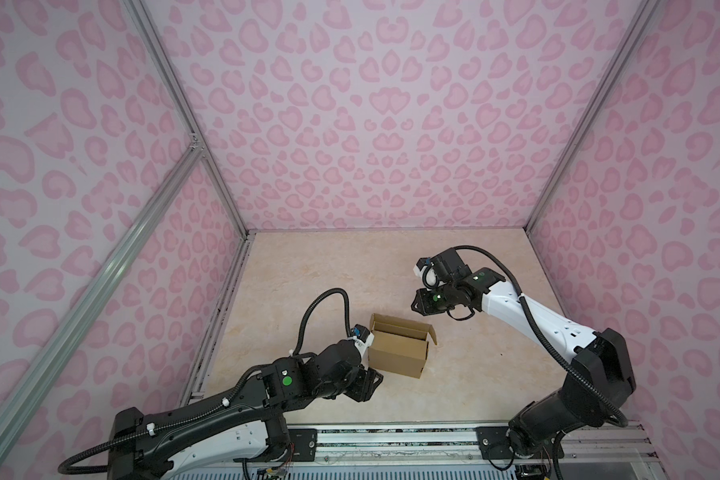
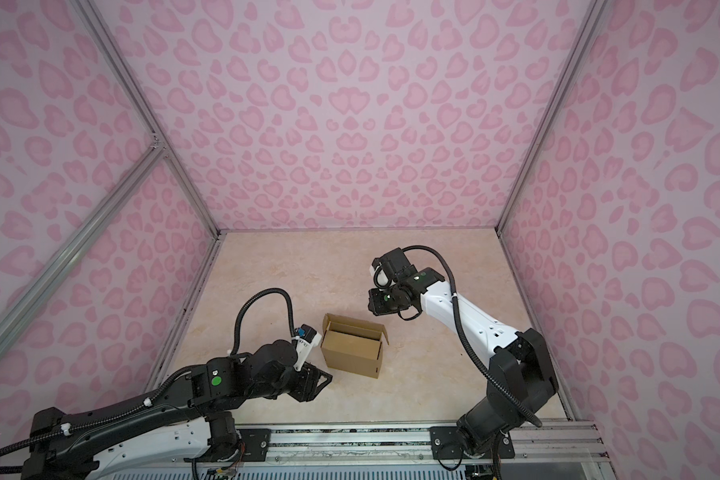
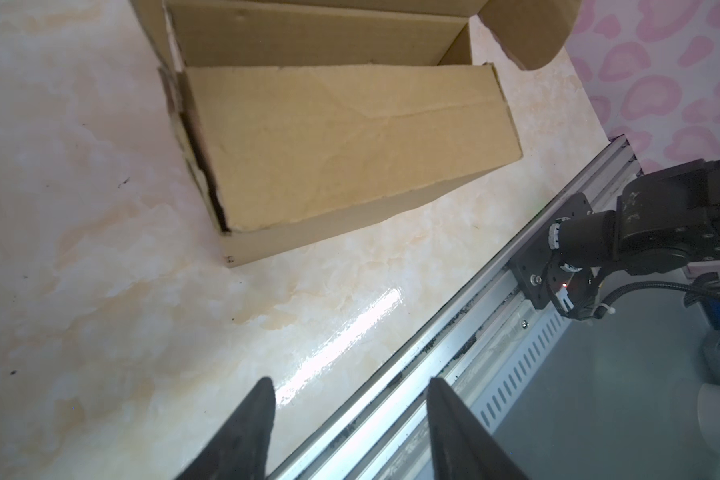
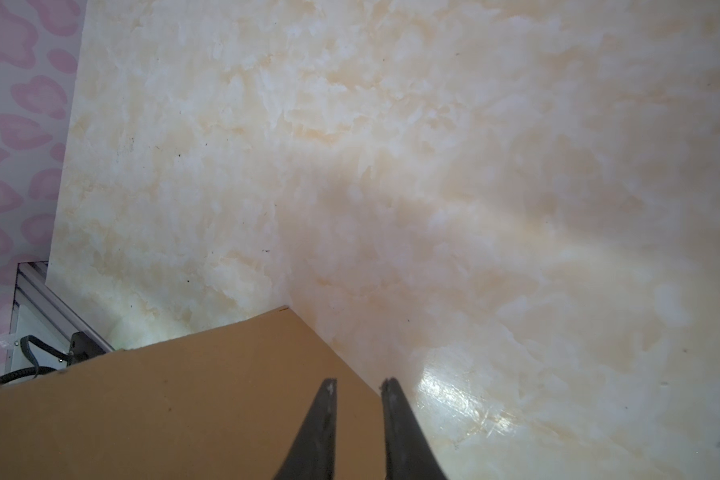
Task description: Fold the paper box
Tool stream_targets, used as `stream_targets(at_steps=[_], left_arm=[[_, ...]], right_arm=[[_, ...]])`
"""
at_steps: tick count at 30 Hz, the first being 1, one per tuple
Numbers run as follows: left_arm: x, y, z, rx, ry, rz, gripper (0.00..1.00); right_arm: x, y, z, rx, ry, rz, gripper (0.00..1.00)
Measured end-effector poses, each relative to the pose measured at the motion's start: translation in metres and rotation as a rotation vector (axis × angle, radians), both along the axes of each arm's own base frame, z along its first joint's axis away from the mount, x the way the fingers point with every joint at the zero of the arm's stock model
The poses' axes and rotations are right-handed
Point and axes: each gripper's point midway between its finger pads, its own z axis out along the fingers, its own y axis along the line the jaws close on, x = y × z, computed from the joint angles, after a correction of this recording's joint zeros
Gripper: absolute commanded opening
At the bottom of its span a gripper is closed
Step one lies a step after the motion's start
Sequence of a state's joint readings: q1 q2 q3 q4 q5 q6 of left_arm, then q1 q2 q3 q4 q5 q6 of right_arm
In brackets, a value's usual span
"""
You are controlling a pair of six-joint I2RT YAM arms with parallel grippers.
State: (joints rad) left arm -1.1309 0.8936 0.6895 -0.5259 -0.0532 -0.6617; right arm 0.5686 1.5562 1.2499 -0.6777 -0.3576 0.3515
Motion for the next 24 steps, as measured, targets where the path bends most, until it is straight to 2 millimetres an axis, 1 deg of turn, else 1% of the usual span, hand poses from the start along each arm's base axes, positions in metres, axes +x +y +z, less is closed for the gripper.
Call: stream_targets(at_steps=[2,4,8,14,18,24], left_arm=[[0.002,-0.003,-0.008,0.013,-0.001,-0.002,0.62],[0.005,-0.007,-0.011,0.020,-0.006,0.000,0.63],[0.013,-0.015,-0.014,0.017,-0.030,0.009,0.64],[0.021,-0.021,-0.017,0.019,-0.062,0.023,0.65],[0.025,-0.023,-0.017,0.019,-0.074,0.034,0.65],[0.031,-0.019,-0.019,0.035,-0.097,0.061,0.65]], right_arm=[[-0.006,0.000,-0.007,-0.001,0.022,0.009,0.22],[-0.011,0.000,-0.012,0.001,0.034,0.014,0.21],[-0.018,0.002,-0.013,0.021,0.030,0.028,0.21],[-0.029,0.005,-0.020,0.043,0.048,0.037,0.20],[-0.032,0.007,-0.024,0.055,0.058,0.038,0.20],[-0.039,0.012,-0.024,0.078,0.057,0.042,0.19]])
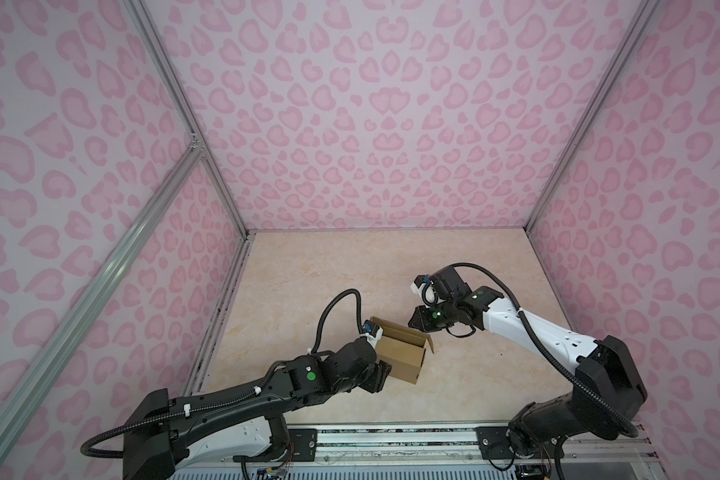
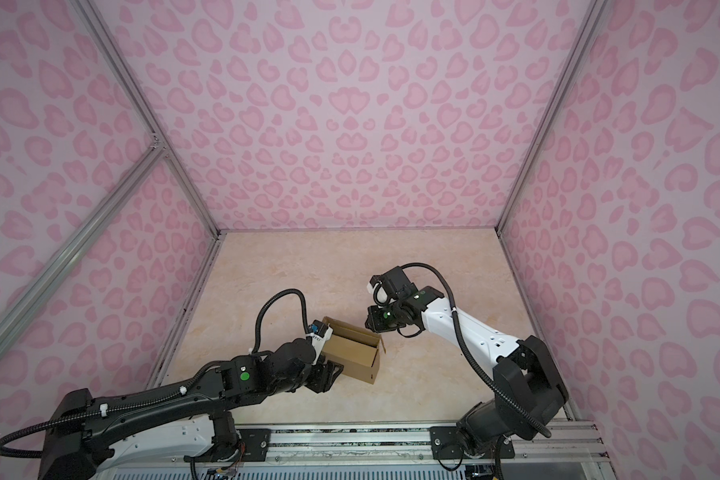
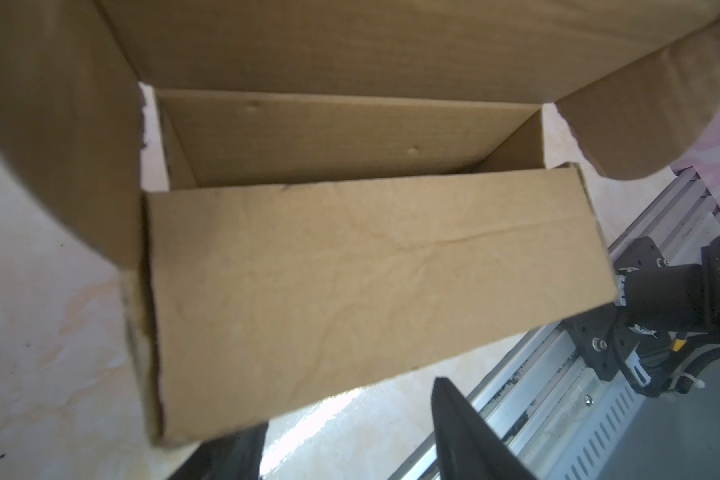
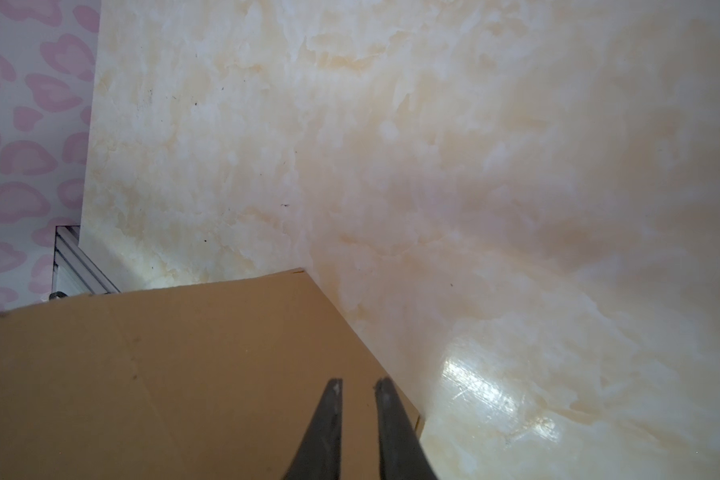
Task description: Fold the paper box
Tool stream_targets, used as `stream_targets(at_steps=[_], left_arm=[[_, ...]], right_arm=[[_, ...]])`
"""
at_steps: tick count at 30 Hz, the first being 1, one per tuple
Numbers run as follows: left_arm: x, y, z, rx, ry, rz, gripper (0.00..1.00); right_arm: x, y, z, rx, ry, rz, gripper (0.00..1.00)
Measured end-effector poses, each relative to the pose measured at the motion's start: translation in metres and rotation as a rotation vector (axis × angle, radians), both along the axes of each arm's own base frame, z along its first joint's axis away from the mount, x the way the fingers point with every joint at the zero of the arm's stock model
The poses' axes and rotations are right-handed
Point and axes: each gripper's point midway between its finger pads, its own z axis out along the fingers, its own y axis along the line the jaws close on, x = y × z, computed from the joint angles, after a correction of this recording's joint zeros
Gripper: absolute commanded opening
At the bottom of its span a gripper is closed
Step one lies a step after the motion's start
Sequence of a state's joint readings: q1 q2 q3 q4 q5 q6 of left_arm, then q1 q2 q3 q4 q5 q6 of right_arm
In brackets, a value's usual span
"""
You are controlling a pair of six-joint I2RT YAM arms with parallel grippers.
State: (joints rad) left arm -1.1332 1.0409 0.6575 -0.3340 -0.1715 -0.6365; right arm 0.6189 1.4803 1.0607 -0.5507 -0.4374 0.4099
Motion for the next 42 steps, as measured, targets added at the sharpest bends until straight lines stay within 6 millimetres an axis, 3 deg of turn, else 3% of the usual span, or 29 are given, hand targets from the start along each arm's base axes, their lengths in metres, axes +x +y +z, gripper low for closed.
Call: stream_targets(at_steps=[19,42], left_arm=[[0.009,0.010,-0.007,0.015,-0.034,0.071,0.65],[0.014,0.009,-0.008,0.012,-0.045,0.093,0.66]], right_arm=[[-0.036,0.029,-0.001,0.043,0.027,0.041,0.18],[-0.041,0.037,-0.005,0.045,0.016,0.001,0.17]])
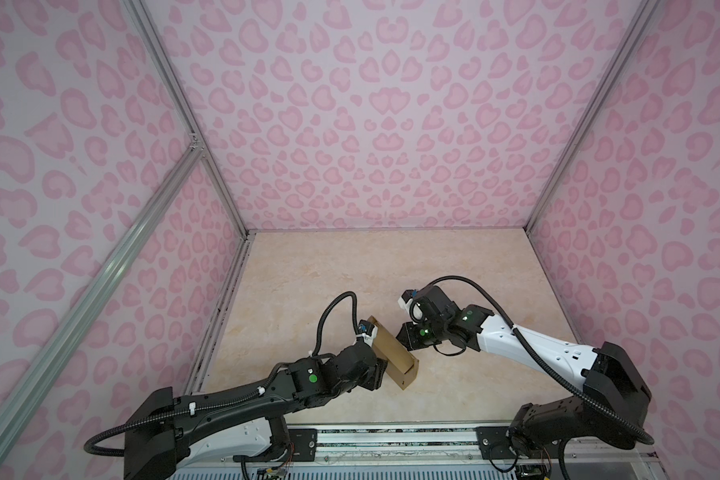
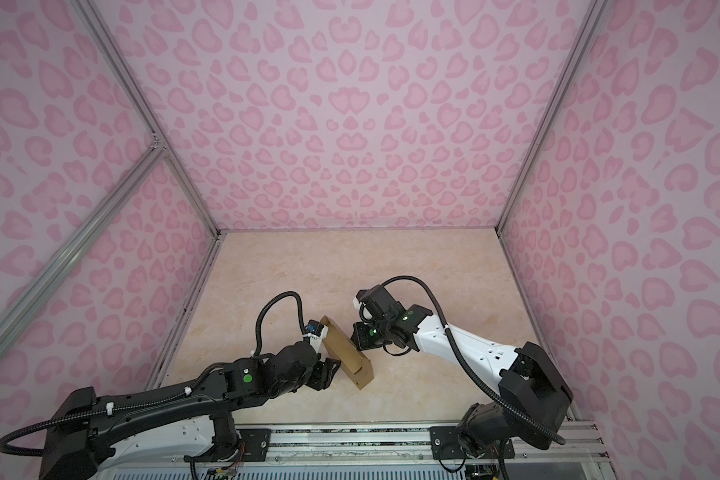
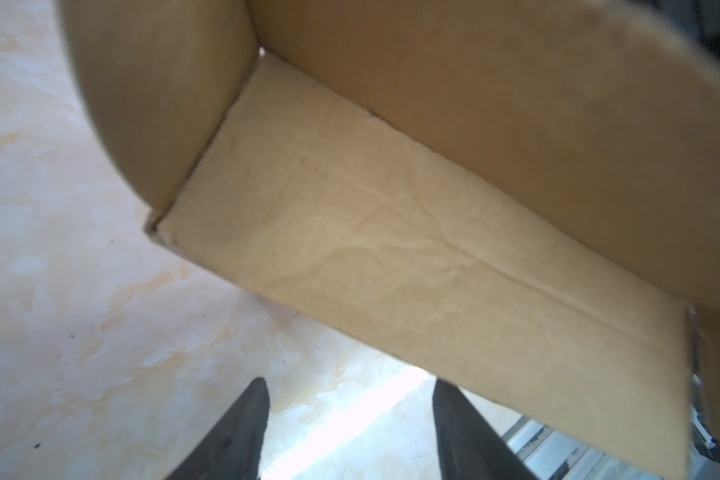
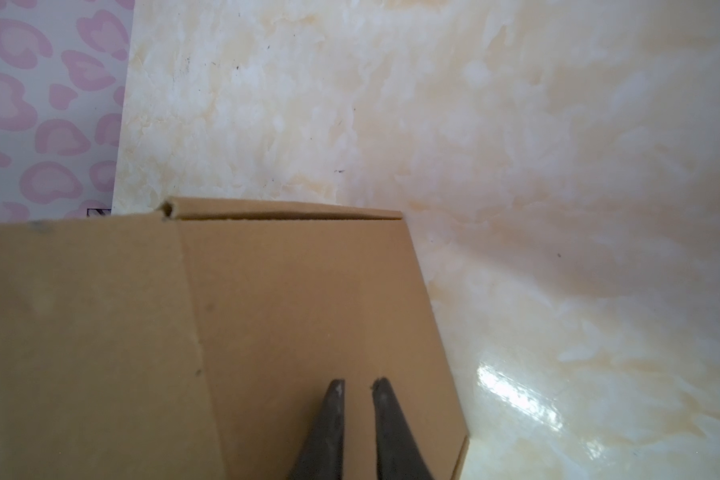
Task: Fold the paper box
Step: 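Pull the left gripper back from the upright box while the right gripper withdraws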
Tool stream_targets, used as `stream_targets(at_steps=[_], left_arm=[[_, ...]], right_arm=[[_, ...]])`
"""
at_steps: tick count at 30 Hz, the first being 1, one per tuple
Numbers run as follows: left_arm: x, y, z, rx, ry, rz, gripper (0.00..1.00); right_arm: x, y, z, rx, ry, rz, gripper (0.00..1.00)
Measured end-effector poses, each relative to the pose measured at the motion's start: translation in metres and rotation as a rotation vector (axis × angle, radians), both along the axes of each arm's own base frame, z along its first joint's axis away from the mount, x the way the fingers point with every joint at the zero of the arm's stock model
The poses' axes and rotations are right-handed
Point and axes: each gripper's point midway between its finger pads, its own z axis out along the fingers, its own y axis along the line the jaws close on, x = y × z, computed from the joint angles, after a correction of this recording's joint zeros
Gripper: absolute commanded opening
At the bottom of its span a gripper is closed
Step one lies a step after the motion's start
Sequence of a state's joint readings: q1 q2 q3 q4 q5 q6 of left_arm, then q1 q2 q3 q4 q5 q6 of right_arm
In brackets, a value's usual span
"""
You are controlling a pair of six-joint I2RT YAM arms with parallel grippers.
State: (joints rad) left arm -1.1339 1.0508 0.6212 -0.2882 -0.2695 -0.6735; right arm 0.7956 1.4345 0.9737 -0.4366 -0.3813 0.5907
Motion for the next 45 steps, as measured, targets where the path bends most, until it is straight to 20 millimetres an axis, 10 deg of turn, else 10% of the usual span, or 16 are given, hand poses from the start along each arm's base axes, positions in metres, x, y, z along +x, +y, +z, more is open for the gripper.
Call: stream_targets(at_steps=[10,24,38,45], left_arm=[[0.005,0.001,0.040,-0.084,-0.089,-0.002,0.68],[0.054,0.060,0.103,-0.150,-0.212,0.115,0.62],[0.052,0.030,0.123,-0.224,-0.166,-0.019,0.64],[0.040,0.038,0.081,-0.196,-0.081,0.004,0.64]], right_arm=[[0.004,-0.008,0.000,0.001,0.002,-0.020,0.17],[0.005,-0.007,0.003,0.003,-0.005,-0.016,0.17],[0.031,-0.029,0.032,-0.014,-0.087,-0.073,0.23],[0.034,-0.063,0.077,-0.006,-0.190,-0.152,0.28]])
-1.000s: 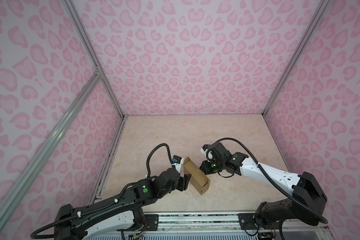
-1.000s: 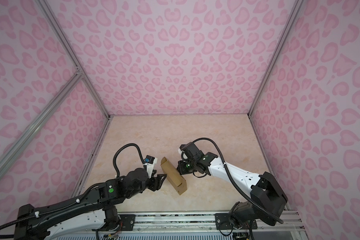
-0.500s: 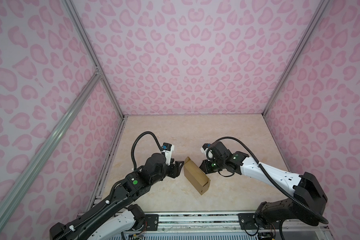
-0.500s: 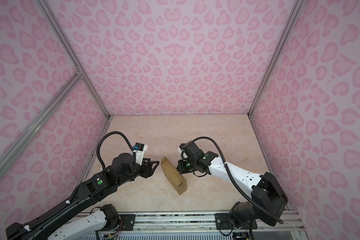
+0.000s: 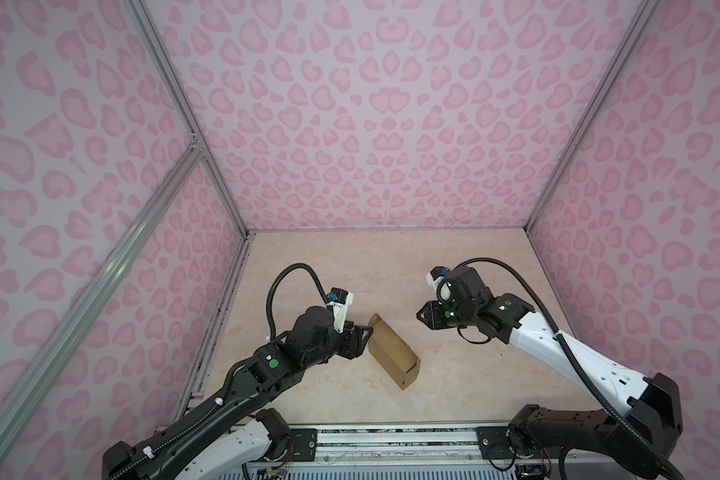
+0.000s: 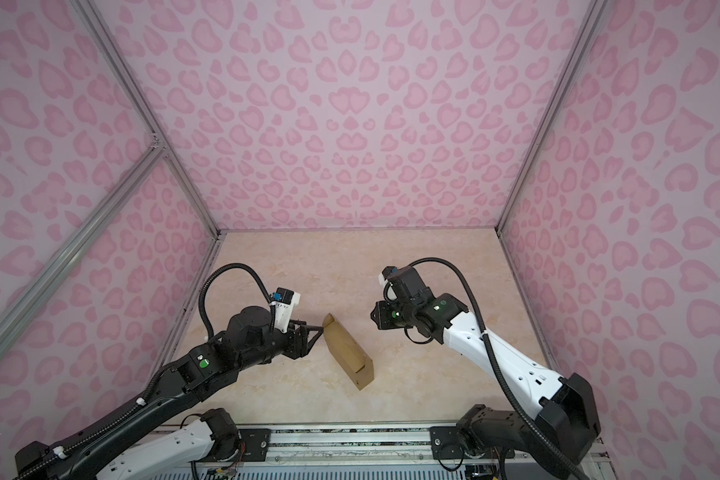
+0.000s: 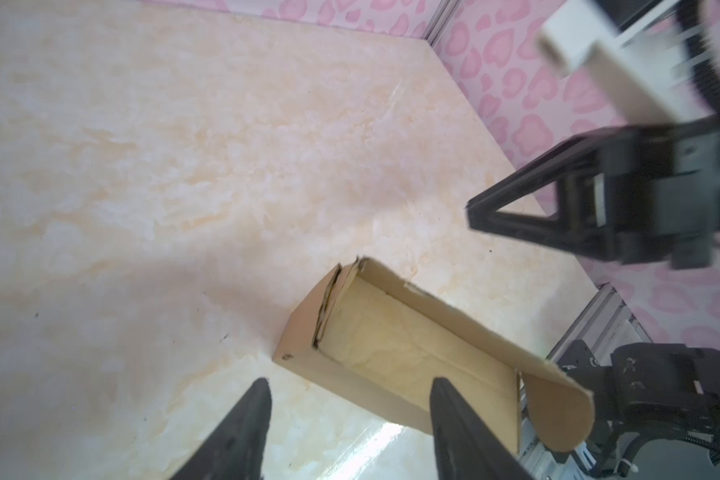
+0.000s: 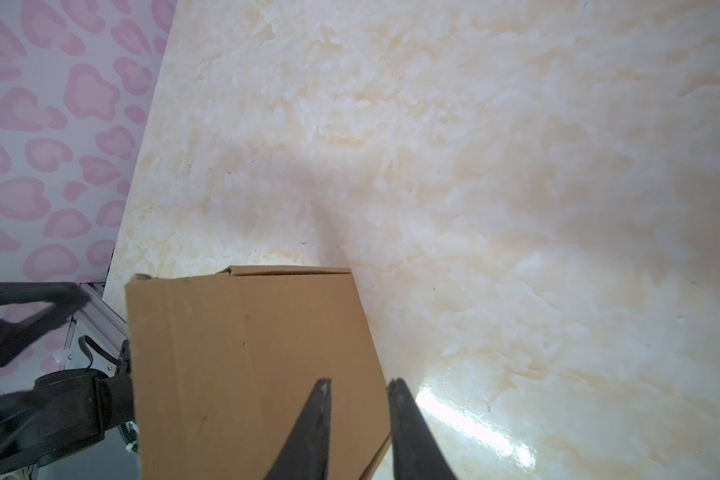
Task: Fold the paper box
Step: 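Pull the left gripper back from the upright box while the right gripper withdraws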
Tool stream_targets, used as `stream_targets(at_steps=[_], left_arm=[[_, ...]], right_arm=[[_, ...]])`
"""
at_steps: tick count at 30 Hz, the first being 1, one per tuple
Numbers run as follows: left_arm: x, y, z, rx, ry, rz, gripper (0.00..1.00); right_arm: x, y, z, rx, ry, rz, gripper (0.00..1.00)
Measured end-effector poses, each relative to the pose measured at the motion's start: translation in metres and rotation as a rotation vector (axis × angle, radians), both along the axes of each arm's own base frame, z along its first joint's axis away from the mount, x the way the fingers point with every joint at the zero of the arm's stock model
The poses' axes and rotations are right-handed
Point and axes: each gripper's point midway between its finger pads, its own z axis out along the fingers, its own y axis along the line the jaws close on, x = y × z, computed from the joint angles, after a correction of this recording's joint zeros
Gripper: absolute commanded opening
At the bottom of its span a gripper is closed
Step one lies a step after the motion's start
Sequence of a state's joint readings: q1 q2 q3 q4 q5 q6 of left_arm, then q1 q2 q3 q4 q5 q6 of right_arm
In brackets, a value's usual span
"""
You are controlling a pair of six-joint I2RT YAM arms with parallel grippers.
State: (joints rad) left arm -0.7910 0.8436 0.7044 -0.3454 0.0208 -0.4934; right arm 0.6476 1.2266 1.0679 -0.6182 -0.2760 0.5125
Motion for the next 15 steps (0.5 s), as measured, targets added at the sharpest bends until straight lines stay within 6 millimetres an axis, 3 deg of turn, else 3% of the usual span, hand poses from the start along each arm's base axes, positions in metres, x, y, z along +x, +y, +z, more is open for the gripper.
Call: stream_targets(at_steps=[7,11,13,15], left_arm=[[-0.036,-0.005,-0.037,0.015,0.076,-0.062,0.64],[-0.045,-0.006,-0.047,0.011,0.090,-0.077,0.65],[-0.045,-0.004,-0.047,0.014,0.087,-0.062,0.66],[-0.041,0.000,-0.040,0.009,0.061,-0.035,0.68]], right_arm=[[-0.033,-0.020,0.030,0.048,-0.057,0.015,0.31],[-0.069,-0.013,0.044,0.085,-0.086,0.109,0.31],[-0.086,-0.008,0.042,0.087,-0.088,0.142,0.31],[-0.102,-0.006,0.027,0.073,-0.069,0.152,0.31]])
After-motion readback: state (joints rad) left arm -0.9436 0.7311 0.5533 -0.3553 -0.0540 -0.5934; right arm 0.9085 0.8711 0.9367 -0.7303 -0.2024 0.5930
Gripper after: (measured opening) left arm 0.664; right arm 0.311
